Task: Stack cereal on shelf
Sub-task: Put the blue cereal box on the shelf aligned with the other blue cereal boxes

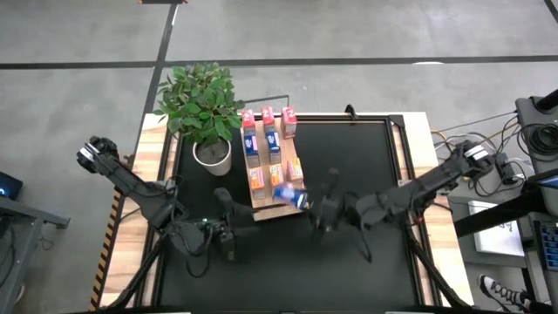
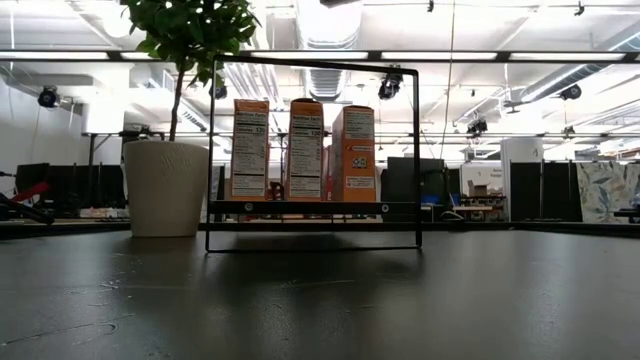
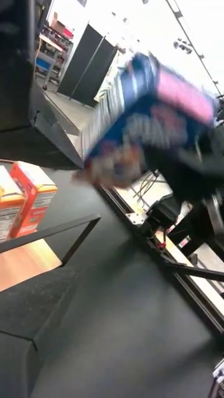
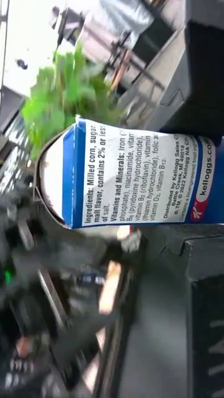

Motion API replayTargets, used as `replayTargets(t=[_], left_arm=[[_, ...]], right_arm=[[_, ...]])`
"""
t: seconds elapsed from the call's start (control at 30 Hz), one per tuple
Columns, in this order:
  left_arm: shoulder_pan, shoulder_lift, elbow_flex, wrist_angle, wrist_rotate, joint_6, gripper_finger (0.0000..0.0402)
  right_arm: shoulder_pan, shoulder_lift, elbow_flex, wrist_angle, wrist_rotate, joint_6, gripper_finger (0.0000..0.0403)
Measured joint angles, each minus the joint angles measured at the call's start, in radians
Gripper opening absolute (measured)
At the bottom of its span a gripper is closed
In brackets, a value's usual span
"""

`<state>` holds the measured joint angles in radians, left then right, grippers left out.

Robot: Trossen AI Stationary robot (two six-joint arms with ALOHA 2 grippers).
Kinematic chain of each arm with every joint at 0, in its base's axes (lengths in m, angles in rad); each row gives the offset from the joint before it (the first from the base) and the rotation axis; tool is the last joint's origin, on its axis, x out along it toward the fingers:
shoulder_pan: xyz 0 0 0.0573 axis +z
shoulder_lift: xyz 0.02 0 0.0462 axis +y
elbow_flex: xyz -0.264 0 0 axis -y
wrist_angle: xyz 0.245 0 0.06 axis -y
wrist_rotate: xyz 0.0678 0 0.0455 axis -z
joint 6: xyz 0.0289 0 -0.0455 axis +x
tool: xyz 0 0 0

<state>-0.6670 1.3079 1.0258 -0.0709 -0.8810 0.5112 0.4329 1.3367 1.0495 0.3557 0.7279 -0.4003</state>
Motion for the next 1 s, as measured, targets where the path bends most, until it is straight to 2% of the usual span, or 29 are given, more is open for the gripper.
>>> replayTargets(t=[0.1, 0.2, 0.37, 0.53, 0.77, 0.9, 1.0], left_arm=[[0.000, -0.025, -0.030, 0.007, 0.001, -0.002, 0.0247], [0.006, -0.035, -0.055, 0.002, 0.000, -0.004, 0.0245], [0.015, -0.056, -0.093, 0.007, 0.001, 0.005, 0.0242], [0.035, -0.074, -0.130, 0.006, 0.000, 0.003, 0.0242], [0.058, -0.084, -0.167, 0.009, -0.001, 0.001, 0.0241], [0.063, -0.084, -0.183, 0.008, -0.006, 0.003, 0.0241], [0.069, -0.085, -0.184, 0.010, -0.035, 0.001, 0.0241]], right_arm=[[-0.075, -0.060, -0.001, -0.035, -0.004, 0.001, 0.0147], [-0.177, -0.122, -0.030, -0.048, -0.060, 0.026, 0.0145], [-0.398, -0.192, -0.107, -0.068, -0.249, 0.128, 0.0150], [-0.648, -0.205, -0.215, -0.022, -0.501, 0.247, 0.0151], [-0.899, -0.144, -0.405, 0.250, -0.749, 0.361, 0.0153], [-0.943, -0.071, -0.495, 0.446, -0.854, 0.417, 0.0156], [-0.937, 0.007, -0.536, 0.594, -0.864, 0.430, 0.0156]])
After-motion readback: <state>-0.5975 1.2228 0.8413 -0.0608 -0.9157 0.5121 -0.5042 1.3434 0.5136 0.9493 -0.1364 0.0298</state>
